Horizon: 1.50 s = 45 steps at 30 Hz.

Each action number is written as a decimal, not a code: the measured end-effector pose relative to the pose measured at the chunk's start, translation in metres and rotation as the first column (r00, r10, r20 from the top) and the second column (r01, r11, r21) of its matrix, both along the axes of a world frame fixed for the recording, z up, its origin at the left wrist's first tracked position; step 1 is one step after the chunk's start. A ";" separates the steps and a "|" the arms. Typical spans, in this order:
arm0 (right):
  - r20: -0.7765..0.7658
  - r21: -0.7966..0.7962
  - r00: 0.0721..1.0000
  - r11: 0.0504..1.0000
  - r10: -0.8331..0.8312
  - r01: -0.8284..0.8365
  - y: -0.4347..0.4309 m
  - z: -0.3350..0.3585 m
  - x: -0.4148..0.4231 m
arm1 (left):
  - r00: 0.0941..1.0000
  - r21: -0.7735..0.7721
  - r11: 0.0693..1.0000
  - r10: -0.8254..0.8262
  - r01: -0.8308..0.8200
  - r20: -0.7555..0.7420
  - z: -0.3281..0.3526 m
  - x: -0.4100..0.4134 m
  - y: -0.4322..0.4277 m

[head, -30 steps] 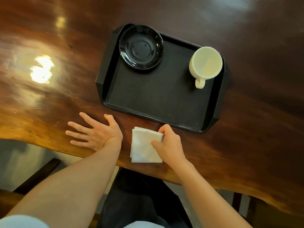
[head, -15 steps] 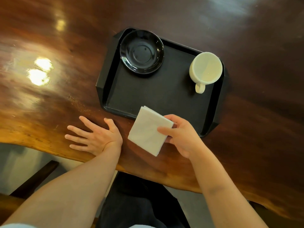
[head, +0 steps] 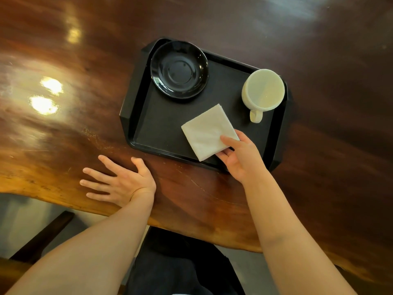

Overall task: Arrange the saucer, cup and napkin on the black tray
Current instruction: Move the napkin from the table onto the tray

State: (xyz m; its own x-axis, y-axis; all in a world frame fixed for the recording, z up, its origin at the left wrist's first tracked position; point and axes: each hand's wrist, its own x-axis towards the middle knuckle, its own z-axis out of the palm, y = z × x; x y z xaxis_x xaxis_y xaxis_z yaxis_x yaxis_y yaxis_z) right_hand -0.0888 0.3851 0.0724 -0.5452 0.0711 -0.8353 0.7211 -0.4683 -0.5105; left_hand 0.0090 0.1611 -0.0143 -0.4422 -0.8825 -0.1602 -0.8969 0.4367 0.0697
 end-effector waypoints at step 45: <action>0.125 0.624 0.788 0.570 0.603 -0.535 0.027 0.002 0.039 | 1.000 -0.020 1.000 0.011 -0.011 0.006 -0.001 -0.002 0.000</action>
